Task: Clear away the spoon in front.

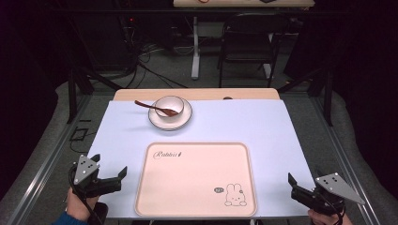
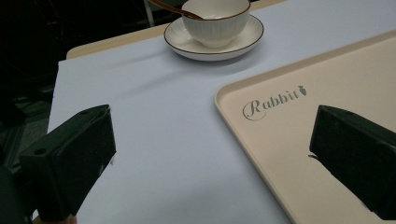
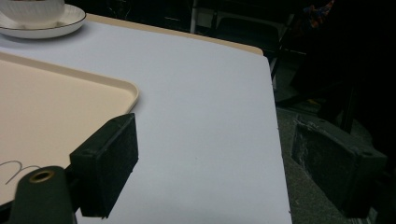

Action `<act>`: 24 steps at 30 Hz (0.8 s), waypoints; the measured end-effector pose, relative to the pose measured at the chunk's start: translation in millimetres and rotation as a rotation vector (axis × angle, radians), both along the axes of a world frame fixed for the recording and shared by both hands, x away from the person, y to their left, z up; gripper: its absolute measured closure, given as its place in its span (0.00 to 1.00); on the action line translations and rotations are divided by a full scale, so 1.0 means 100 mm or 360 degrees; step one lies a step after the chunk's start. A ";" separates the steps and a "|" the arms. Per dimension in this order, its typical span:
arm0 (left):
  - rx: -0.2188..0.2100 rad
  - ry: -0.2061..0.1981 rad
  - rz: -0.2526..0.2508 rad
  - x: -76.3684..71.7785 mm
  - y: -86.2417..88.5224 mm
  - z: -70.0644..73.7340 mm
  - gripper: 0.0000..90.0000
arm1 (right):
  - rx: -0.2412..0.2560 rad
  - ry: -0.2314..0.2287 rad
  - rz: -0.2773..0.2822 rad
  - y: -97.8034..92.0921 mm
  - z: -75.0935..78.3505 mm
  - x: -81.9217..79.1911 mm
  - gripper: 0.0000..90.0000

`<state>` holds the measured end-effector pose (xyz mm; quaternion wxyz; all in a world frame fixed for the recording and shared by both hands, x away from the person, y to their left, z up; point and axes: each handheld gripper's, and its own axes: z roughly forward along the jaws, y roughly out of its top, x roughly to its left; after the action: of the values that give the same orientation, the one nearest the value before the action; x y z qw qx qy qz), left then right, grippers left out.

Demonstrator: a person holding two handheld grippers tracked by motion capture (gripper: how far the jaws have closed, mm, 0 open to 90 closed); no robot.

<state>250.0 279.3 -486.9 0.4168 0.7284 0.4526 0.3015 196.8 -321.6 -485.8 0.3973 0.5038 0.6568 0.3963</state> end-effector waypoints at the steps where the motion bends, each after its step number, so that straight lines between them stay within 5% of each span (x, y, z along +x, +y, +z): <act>1: -0.0011 0.0001 0.0002 0.00 0.00 0.00 0.00 | -0.0002 -0.0001 0.0001 0.00 0.00 0.00 0.16; 24: -0.0010 -0.0021 0.0022 0.05 -0.02 -0.01 0.00 | 0.0003 0.0003 0.0003 0.00 0.00 0.02 0.16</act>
<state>254.8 276.9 -487.5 0.4200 0.7219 0.4558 0.3076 198.4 -321.8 -485.9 0.3957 0.5039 0.6573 0.3967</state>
